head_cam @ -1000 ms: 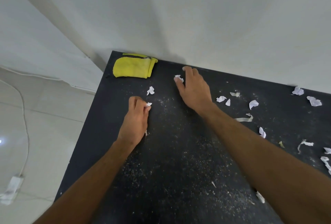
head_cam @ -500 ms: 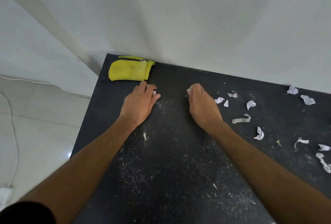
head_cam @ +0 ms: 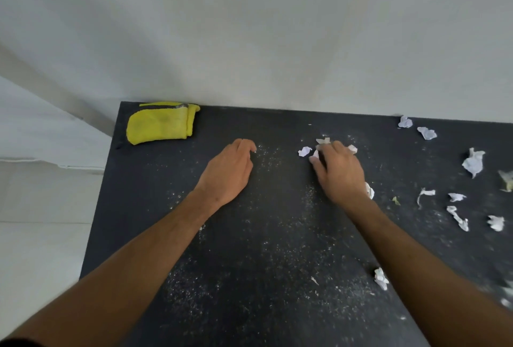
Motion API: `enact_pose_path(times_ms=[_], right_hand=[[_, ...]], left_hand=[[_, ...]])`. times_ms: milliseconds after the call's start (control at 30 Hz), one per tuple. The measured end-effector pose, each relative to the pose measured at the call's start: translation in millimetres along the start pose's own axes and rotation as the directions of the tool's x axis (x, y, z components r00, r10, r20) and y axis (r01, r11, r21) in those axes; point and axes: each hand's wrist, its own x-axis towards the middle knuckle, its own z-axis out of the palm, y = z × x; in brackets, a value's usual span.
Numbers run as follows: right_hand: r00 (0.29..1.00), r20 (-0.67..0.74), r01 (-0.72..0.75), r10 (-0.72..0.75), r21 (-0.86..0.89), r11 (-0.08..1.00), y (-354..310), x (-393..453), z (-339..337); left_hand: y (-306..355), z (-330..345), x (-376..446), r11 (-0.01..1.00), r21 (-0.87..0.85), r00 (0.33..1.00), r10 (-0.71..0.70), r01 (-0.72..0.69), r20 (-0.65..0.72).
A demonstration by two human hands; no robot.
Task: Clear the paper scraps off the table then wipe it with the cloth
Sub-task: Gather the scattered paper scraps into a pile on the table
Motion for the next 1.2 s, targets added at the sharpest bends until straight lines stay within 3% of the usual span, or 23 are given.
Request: enact_pose_path(times_ms=[167, 367, 500, 600, 733, 867, 1033, 1200], right_hand=[[0.999, -0.044, 0.002, -0.003, -0.034, 0.999, 0.7, -6.8, 8.2], [0.966, -0.193, -0.125, 0.170, 0.221, 0.967, 21.4, -22.1, -18.3], [0.957, -0.223, -0.132, 0.183, 0.225, 0.965, 49.2, -13.2, -34.7], [0.980, -0.146, -0.103, 0.131, 0.186, 0.977, 55.5, 1.6, -30.6], [0.997, 0.031, -0.068, 0.065, 0.114, 0.991, 44.5, 7.3, -14.6], [0.992, 0.073, -0.116, 0.107, 0.141, 0.983, 43.8, 1.8, -13.9], [0.984, -0.043, -0.154, 0.171, 0.270, 0.951, 66.3, -13.7, -24.1], [0.927, -0.200, -0.216, 0.317, 0.407, 0.887, 124.3, -39.1, -48.7]], left_hand=[[33.8, 9.8, 18.8, 0.997, 0.003, 0.997, 0.074, -0.075, 0.024], [70.1, 40.4, 55.0, 0.976, 0.035, 0.976, 0.213, -0.215, 0.052], [72.6, 51.8, 65.2, 0.928, 0.261, 0.961, 0.238, -0.267, 0.138], [75.8, 53.3, 64.6, 0.901, 0.335, 0.961, 0.242, -0.274, 0.135], [76.6, 50.1, 61.0, 0.954, 0.205, 0.974, 0.201, -0.219, 0.104], [80.9, 48.2, 60.5, 0.984, 0.025, 0.980, 0.172, -0.175, 0.100], [104.9, 55.6, 61.3, 0.978, -0.074, 0.972, 0.204, -0.196, 0.113], [153.3, 76.0, 77.5, 0.944, -0.165, 0.945, 0.305, -0.284, 0.120]])
